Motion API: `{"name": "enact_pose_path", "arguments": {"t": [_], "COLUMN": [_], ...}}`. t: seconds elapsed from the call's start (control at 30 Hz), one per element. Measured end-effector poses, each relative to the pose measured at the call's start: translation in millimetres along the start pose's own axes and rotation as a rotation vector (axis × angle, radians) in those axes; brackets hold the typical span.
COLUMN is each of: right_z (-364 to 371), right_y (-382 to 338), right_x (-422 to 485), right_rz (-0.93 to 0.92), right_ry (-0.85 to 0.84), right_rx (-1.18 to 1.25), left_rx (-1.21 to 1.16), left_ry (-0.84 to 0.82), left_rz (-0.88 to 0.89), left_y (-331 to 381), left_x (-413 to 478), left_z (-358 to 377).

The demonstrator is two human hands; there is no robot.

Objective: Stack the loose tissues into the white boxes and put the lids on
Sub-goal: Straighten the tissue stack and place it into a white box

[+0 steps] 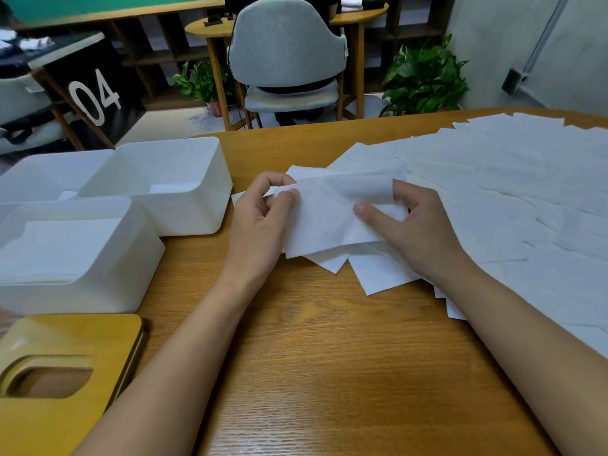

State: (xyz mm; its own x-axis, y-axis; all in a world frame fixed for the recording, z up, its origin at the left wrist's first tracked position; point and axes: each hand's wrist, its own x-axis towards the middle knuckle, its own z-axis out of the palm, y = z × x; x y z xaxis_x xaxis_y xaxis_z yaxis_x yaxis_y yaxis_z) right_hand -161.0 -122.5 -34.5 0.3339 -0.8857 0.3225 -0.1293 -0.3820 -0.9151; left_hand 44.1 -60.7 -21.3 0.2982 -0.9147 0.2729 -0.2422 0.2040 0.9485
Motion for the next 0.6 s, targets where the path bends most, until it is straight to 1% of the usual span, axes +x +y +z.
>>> {"name": "enact_pose_path", "arguments": {"t": [0.1,0.33,0.47,0.6], "right_z": [-1.6,-1.6,0.4,0.7], "right_y": [-1.3,-8.0,-7.9,-10.1], "right_x": [1.3,0.3,0.1,-0.1], "right_rz": [0.008,0.003,-0.011,-0.002], "right_ry": [0.007,-0.104,-0.091,-0.075], "right_rx": [0.027,0.017,-0.101,-0.103], "left_rx": [-0.012,0.015,0.035,0.048], "left_ry": [-0.052,-0.030,-0.043,-0.061], "left_rz": [-0.046,-0.047,-0.048,-0.029], "left_y": [1.3,0.6,2.7,1.3], "left_x": [0.1,-0.9,-3.4,-3.2], "left_z": [1.5,2.4,4.4,4.0]}}
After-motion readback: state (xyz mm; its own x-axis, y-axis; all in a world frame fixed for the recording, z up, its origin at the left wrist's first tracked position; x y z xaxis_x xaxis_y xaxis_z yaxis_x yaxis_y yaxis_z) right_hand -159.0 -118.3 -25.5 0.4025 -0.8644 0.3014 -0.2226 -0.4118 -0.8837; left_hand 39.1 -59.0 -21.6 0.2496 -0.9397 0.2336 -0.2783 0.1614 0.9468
